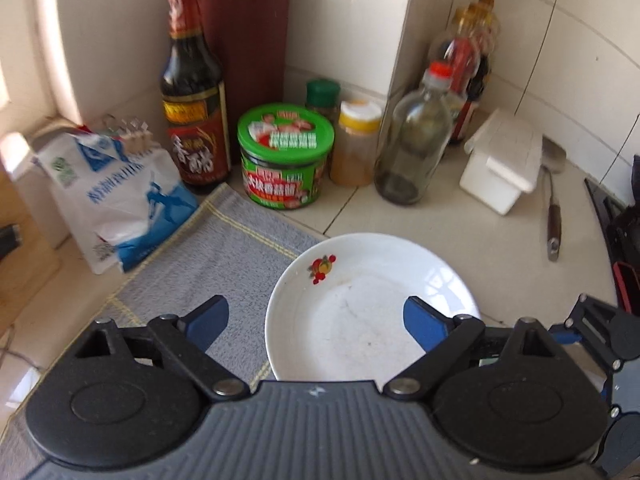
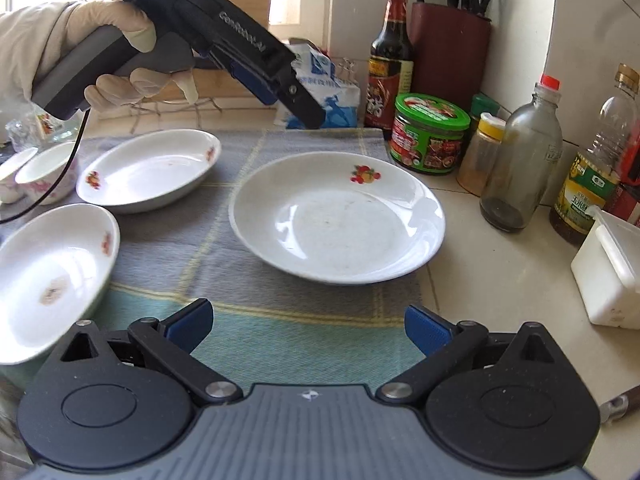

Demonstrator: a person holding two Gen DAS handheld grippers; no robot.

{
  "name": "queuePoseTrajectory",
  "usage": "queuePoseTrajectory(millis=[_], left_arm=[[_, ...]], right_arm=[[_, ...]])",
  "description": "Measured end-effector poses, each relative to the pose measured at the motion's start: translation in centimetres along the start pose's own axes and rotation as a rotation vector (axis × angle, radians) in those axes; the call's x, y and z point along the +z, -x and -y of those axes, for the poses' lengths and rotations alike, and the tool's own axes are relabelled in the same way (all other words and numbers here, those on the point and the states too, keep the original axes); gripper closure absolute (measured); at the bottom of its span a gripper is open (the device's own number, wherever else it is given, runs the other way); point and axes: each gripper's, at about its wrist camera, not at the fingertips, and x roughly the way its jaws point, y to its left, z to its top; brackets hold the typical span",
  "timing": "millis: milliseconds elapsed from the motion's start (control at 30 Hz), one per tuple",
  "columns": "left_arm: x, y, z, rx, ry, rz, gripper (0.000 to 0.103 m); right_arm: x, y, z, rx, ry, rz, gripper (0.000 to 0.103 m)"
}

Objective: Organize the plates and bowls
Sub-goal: 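Carry the held plate with the left tool toward another white plate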

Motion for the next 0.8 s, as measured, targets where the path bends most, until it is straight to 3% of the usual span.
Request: queuePoseTrajectory(millis=[200,333,467,800], left_arm=[[-3.5,5.7,2.2,0.099,0.04,0.116,0.004],[-7.1,8.6,3.0,0.157,0.126,0.151,0.004],[-10.6,10.5,3.3,0.221,0.193,0.135,0.004],[-17.2,16.4,3.0,0.301,0.374,0.119,0.003]], right_arm=[[-1.4,1.8,-2.1,0.072,0.018,0.01,0.0],[-2.2,2.7,-3.2,0.102,0.05,0.017,0.0],[-2.6,3.3,-4.3,0.143,0.087,0.012,0.0],[-3.4,3.1,-8.3,0.289,0.198,0.006,0.0]])
